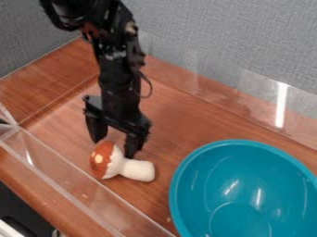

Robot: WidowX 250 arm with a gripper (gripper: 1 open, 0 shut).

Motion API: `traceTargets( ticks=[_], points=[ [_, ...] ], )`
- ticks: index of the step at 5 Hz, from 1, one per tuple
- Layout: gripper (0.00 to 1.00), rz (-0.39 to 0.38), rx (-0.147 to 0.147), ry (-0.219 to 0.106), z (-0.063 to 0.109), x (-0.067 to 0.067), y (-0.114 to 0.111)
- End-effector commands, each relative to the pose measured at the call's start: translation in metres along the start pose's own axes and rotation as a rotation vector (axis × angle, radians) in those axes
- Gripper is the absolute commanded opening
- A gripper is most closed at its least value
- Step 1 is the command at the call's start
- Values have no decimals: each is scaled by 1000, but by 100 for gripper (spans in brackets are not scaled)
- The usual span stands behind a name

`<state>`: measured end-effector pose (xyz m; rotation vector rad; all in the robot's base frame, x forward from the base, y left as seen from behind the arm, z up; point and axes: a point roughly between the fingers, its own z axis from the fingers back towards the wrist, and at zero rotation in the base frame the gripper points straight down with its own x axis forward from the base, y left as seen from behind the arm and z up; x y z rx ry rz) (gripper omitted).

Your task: Remove the mushroom from inside the blue bowl and put it on the table

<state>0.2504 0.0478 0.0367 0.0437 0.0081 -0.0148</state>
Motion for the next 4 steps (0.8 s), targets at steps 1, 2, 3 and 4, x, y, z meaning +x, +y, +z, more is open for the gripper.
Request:
traceTargets(
  ticks=[1, 2, 3, 4],
  points=[
    [100, 20, 16, -85, 27, 9, 7],
    [100, 19, 18, -102, 37, 8, 6],
    [100, 14, 19, -137, 54, 6, 2],
    [100, -8, 9, -170, 65, 3, -8]
  ],
)
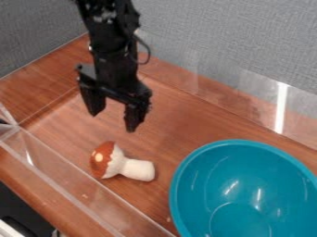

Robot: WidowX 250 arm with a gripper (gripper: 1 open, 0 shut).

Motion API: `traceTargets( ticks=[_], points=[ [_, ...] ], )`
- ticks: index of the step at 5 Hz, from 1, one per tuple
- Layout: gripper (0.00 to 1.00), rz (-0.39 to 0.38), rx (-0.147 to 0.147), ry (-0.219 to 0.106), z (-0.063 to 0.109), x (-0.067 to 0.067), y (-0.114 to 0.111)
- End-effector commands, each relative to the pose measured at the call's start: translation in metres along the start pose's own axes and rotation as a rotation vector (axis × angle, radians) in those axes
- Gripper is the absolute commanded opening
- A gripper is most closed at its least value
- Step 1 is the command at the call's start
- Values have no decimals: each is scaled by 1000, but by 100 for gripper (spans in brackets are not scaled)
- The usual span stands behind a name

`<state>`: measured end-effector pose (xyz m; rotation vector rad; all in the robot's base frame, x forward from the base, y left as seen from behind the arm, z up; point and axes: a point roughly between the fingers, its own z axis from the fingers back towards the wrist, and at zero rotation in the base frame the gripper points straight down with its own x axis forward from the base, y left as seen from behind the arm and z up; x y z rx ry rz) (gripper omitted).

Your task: Remove the mushroom from inside the blue bowl and put it on the table

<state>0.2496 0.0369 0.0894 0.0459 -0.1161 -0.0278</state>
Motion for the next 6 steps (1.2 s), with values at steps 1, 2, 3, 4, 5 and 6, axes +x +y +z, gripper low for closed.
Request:
traceTargets(
  ticks=[1, 2, 3, 4, 5, 6],
  points=[
    [100, -21, -10, -58, 9, 2, -14],
    [100, -43, -23, -66, 5, 3, -26],
    [100, -56, -31, -70, 0, 6, -36],
    [100, -72, -43, -68, -9, 12, -45],
    [100, -87, -51, -64, -20, 13, -55],
    [100, -96, -55, -61, -29, 13, -60]
  ],
)
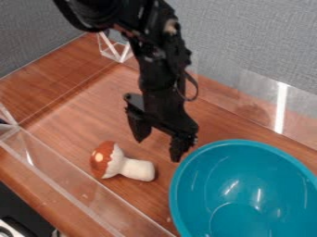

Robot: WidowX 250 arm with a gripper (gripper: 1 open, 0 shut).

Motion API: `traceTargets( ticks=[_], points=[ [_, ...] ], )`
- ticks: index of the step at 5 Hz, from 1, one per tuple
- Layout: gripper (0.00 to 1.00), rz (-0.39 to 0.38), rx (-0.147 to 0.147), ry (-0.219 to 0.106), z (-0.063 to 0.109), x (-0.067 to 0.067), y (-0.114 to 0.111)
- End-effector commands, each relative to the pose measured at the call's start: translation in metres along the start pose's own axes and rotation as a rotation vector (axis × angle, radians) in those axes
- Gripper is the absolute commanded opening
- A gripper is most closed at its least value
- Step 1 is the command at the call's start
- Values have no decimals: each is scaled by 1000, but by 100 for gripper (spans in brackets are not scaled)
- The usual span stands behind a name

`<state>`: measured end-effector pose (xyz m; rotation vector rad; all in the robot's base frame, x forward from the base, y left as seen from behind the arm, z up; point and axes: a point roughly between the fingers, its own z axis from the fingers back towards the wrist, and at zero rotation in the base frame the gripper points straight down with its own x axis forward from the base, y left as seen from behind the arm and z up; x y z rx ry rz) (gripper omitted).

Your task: Remove the mushroom from inside the blue bowl and put it on the table

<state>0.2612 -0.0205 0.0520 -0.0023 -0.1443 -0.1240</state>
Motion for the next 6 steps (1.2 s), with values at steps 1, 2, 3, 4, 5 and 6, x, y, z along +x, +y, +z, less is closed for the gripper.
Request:
traceTargets(
  ticks=[1, 2, 3, 4, 5, 6],
  points=[
    [100, -10, -2, -25, -4, 4, -3],
    [100, -8, -1, -18, -12, 0, -2],
    [100, -2, 2, -10, -19, -3, -1],
    [100, 10, 7, -3, -23, -6, 1],
    [100, 21, 12, 2, -24, -7, 4],
    [0, 30, 16, 6, -23, -8, 8]
  ],
)
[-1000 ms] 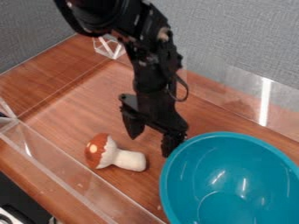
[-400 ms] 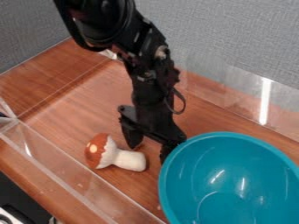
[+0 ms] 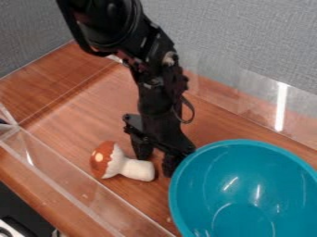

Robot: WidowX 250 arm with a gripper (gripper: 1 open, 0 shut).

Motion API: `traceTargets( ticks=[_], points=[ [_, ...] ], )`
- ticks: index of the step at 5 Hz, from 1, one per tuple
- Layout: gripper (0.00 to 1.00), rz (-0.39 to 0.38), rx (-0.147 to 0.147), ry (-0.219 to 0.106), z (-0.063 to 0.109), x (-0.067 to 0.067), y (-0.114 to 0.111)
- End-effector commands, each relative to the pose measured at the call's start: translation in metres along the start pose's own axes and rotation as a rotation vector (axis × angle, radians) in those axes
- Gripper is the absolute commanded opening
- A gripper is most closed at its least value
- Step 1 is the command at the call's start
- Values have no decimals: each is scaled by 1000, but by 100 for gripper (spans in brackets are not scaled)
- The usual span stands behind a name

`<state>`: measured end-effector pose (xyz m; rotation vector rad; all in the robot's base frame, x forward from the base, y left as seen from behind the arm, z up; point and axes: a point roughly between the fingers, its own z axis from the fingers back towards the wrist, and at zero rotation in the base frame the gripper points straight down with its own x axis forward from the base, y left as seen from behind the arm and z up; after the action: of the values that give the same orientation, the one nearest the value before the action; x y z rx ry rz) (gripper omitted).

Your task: Remove the mushroom from inside the blue bowl and put it on the table

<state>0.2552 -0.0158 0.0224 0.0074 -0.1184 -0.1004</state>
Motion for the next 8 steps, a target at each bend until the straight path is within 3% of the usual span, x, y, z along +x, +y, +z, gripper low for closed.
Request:
traceTargets(
  ticks=[1, 2, 3, 5, 7, 8],
  points=[
    [0, 15, 8, -19, 5, 2, 6],
    [100, 19, 24, -9, 7, 0, 8],
    [100, 22, 41, -4, 12, -1, 10],
    [100, 38, 62, -54, 46, 3, 11],
    [100, 105, 81, -170, 126, 7, 24],
    [100, 181, 77, -232, 158, 3, 37]
  ],
)
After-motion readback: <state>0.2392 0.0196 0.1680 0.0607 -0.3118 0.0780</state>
